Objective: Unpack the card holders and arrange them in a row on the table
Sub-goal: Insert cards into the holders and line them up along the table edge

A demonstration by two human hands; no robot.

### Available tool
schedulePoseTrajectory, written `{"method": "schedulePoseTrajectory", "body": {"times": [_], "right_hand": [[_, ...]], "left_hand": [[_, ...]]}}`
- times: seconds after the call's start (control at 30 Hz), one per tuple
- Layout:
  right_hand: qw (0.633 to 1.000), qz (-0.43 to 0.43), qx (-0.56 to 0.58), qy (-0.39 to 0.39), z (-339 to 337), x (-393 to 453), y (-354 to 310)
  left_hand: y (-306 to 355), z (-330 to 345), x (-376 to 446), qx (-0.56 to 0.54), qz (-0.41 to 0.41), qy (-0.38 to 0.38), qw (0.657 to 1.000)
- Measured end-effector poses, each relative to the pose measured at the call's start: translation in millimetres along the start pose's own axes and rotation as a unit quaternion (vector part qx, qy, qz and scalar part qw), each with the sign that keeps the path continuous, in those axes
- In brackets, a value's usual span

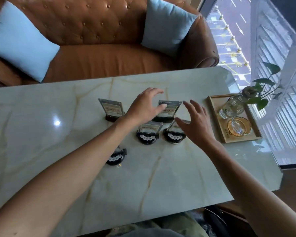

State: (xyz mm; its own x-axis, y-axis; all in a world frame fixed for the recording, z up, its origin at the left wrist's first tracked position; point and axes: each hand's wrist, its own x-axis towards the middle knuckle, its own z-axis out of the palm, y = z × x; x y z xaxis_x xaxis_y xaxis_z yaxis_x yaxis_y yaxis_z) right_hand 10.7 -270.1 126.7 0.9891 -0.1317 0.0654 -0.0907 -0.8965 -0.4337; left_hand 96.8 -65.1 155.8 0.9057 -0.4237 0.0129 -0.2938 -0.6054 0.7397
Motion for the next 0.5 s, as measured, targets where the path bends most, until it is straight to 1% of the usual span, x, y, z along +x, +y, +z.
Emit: {"method": "schedulePoseTrajectory", "body": {"times": [0.07,0.17,0.23,0.3,0.37,0.5], "right_hand": [[0.998,0.013,-0.01,-0.056,0,4,19],[0.989,0.018,0.004,-0.148,2,9,43],[0.976,-0.005,0.032,-0.213,4,12,57],[0.964,-0.034,0.049,-0.261,8,14,67],[0.96,-0.052,0.042,-0.271,13,19,73],[0.967,-0.073,0.007,-0.245,20,30,78]], "left_hand": [[7,18,14,0.024,-0.007,-0.011,1.0],[8,44,30,0.064,-0.05,-0.041,0.996],[5,58,38,0.087,-0.078,-0.058,0.991],[3,68,43,0.097,-0.102,-0.063,0.988],[3,75,46,0.103,-0.117,-0.066,0.986],[6,80,52,0.124,-0.124,-0.051,0.983]]}}
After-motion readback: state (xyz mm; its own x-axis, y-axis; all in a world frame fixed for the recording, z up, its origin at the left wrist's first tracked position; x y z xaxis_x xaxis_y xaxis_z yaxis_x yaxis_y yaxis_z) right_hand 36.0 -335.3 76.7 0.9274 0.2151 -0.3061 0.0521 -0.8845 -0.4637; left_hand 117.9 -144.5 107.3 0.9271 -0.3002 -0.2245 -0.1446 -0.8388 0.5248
